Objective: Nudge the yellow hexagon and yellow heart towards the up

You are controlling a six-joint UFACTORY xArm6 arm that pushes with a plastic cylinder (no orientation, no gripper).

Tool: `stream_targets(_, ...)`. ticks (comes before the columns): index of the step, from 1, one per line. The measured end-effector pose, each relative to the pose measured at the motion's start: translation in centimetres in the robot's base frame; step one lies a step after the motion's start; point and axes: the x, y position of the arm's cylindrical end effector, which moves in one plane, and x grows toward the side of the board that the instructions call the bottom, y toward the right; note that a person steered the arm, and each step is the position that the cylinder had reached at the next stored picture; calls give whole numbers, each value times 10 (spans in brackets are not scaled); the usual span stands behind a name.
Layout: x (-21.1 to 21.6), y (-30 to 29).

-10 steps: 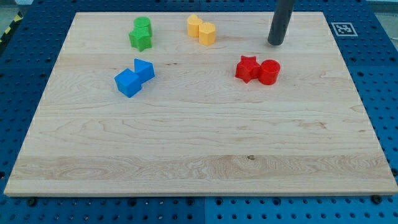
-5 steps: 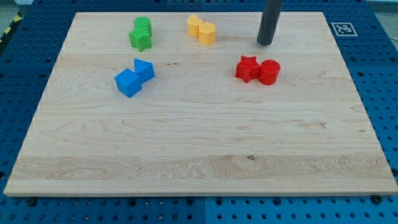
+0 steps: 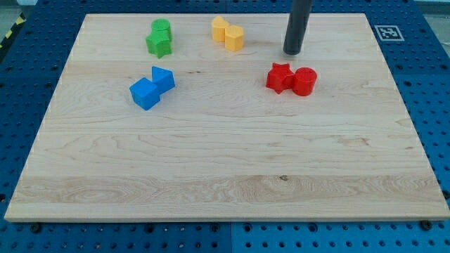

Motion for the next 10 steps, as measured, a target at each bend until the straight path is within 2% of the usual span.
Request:
stream_targets(1, 3, -52)
stream_targets(4, 3, -94)
stream_targets(10, -15, -98)
